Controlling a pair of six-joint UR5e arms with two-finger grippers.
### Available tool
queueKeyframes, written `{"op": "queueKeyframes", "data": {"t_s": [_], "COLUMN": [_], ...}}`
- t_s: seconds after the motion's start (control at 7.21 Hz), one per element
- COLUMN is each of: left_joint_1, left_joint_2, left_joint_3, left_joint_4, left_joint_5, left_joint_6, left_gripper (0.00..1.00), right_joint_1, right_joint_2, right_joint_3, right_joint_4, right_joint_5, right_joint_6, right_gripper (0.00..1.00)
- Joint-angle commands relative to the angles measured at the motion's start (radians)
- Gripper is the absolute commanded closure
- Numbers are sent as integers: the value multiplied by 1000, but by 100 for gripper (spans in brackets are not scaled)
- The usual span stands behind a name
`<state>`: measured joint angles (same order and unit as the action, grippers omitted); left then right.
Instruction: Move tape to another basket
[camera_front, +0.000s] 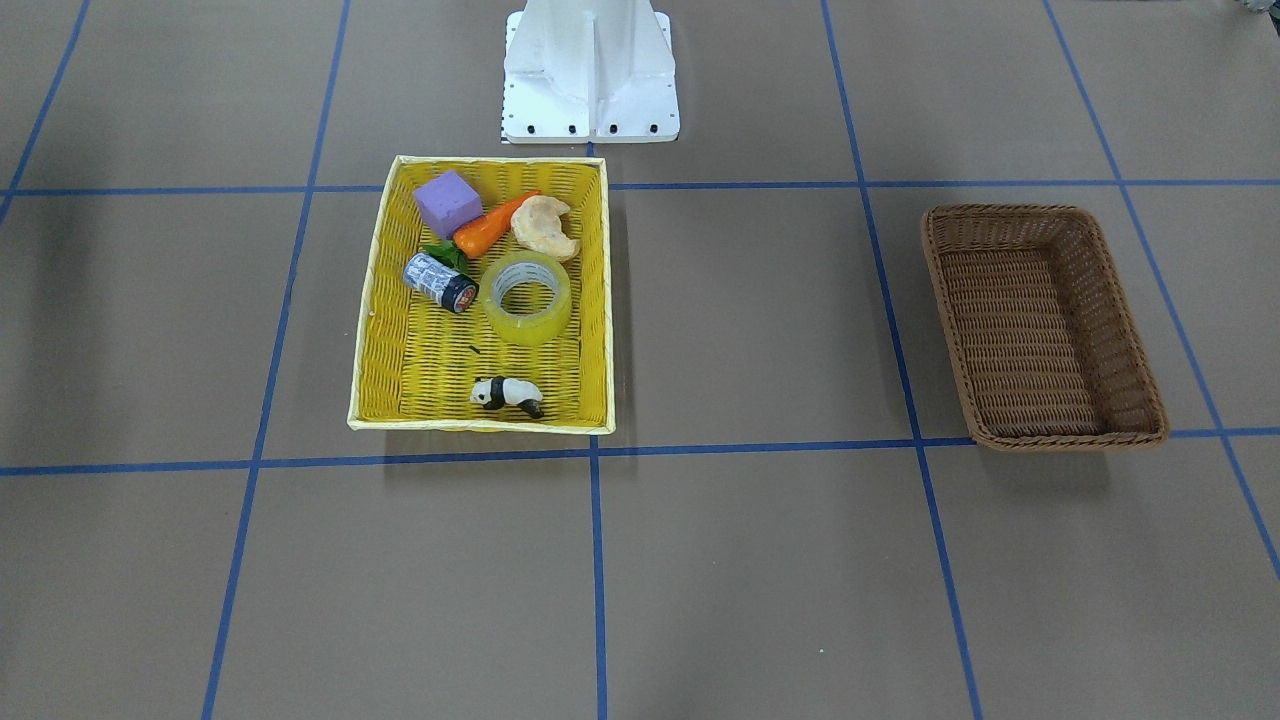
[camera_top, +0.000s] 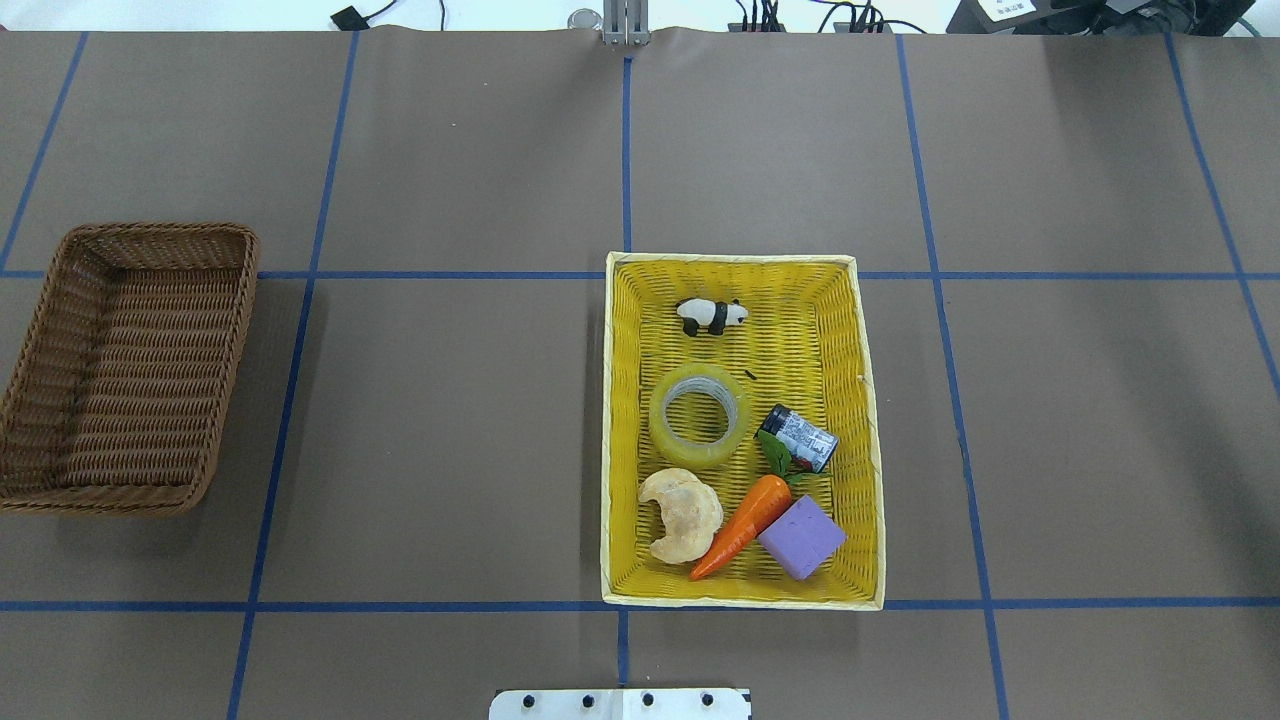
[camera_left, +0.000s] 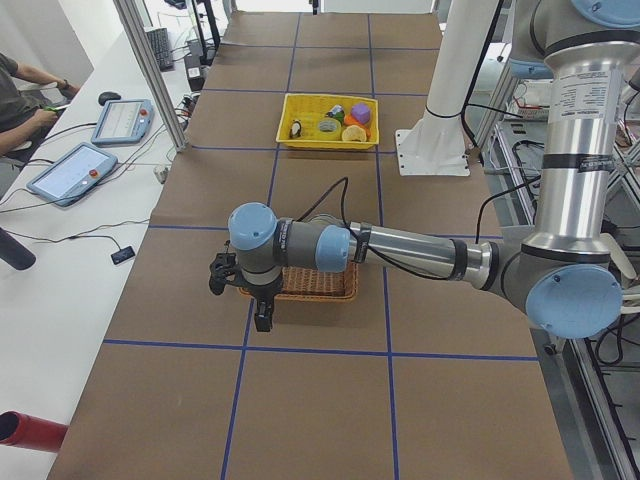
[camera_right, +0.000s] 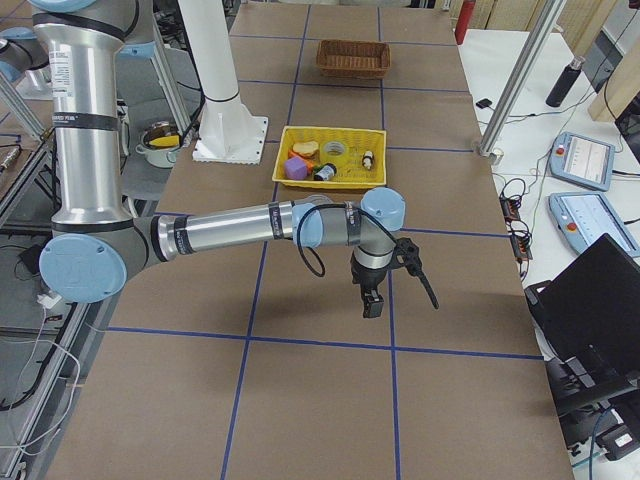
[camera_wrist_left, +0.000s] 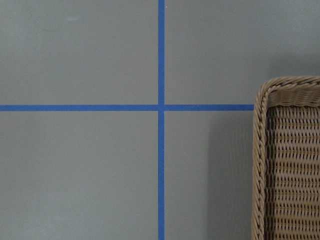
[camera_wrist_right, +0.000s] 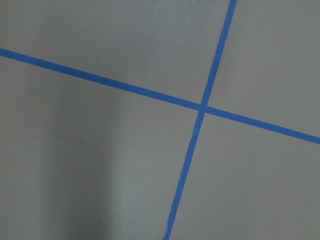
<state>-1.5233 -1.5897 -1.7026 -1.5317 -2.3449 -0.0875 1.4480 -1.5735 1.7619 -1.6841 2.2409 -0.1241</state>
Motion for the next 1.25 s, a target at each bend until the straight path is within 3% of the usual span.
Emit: {"op": "queueKeyframes", "data": {"t_s": [0.0,1.11], "left_joint_1": [0,2], "left_joint_2": [13,16], "left_joint_3": [7,18], "left_joint_4": [-51,-87], "left_joint_5": [10,-1], "left_joint_6": [5,2], "left_gripper": [2,2], "right_joint_1": [0,-2], "right_joint_2": [-2,-3], "right_joint_3": [22,13], "right_joint_4": [-2,0], "right_joint_5": [2,36], "right_joint_6": [1,4], "right_gripper": [0,0]}}
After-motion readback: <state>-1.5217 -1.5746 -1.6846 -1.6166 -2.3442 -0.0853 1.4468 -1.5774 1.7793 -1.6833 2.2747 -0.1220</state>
